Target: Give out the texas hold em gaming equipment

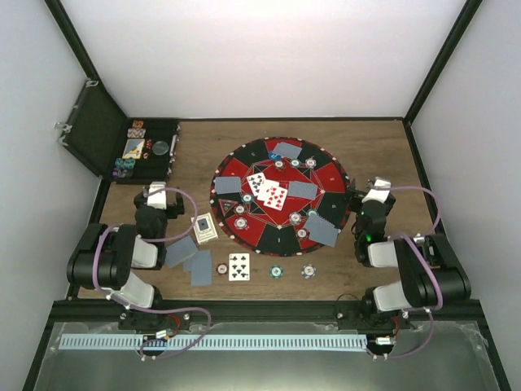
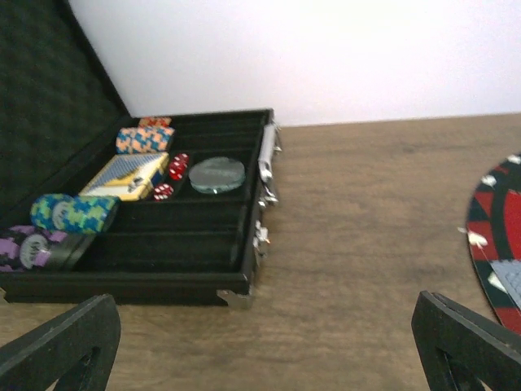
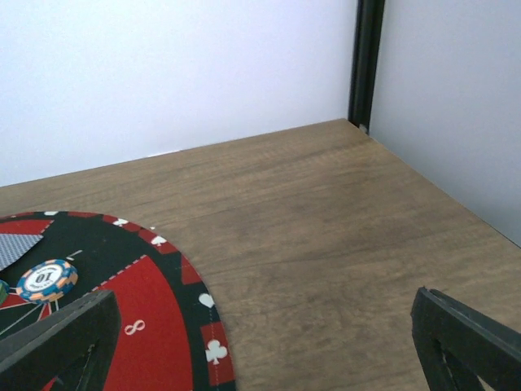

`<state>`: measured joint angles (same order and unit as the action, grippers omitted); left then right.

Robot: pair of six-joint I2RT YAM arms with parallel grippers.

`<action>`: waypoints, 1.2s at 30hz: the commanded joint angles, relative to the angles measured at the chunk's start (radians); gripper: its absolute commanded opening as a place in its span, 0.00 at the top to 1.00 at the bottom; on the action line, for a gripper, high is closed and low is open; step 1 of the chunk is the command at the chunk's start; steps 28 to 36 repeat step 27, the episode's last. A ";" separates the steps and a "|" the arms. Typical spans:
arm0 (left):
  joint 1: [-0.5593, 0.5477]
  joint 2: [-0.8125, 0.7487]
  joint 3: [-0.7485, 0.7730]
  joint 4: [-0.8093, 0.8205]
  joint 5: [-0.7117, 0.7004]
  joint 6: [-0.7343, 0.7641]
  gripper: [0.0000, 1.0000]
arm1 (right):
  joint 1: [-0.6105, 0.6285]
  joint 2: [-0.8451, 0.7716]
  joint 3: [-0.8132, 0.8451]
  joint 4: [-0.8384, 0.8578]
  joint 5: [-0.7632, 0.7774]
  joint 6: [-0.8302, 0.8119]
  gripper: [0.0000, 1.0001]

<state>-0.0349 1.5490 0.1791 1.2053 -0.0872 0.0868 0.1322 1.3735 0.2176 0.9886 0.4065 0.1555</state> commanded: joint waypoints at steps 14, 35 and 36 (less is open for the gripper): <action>0.015 0.010 0.095 -0.015 -0.087 -0.073 0.00 | -0.075 0.164 -0.001 0.310 -0.264 -0.093 0.00; 0.017 0.009 0.099 -0.022 -0.082 -0.075 0.00 | -0.068 0.168 0.000 0.312 -0.261 -0.098 0.00; 0.017 0.009 0.099 -0.022 -0.082 -0.075 0.00 | -0.068 0.168 0.000 0.312 -0.261 -0.098 0.00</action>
